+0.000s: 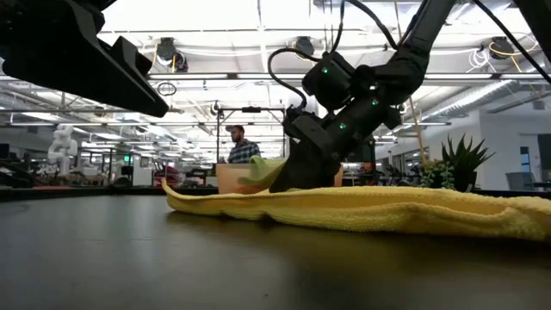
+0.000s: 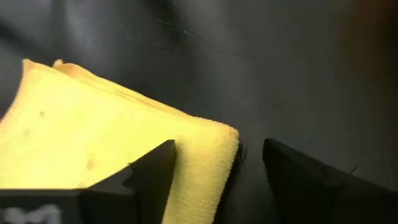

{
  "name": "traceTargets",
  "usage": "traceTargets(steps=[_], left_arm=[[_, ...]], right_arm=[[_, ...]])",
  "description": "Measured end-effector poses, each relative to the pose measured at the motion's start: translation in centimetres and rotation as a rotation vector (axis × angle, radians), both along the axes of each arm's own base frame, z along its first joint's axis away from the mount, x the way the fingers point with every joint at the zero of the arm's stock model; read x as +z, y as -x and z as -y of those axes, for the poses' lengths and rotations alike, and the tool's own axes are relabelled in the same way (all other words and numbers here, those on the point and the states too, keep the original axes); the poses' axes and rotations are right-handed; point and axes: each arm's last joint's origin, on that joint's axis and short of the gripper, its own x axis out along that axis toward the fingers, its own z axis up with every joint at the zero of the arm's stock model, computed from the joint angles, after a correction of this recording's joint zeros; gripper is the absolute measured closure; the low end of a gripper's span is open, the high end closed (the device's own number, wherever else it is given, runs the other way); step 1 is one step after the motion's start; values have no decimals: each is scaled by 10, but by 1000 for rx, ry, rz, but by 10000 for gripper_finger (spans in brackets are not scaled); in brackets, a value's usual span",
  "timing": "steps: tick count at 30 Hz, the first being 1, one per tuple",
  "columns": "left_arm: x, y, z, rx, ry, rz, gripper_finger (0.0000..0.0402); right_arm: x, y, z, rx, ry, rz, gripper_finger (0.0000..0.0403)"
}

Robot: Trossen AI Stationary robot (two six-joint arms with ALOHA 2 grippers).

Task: Fold microfiber towels
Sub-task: Fold the yellow towel

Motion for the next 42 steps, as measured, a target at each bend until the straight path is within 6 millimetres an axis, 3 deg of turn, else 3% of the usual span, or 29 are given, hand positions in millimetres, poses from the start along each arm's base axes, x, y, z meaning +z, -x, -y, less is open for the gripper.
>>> traceTargets(steps=[11, 16, 22, 30, 42], left_arm=[[3, -2, 0, 24, -4, 41, 293], [4, -2, -1, 59, -80, 71, 293], [-1, -8, -19, 131, -134, 11, 293], [-17, -17, -59, 174, -46, -97, 288], [-36, -17, -115, 196, 125, -81, 174]], right_arm=[[9, -2, -2, 100, 75, 69, 391], [26, -2, -12, 138, 119, 114, 388], [53, 1, -37, 226, 258, 176, 399], [77, 10, -72, 302, 394, 202, 401], [83, 16, -88, 316, 427, 186, 402]])
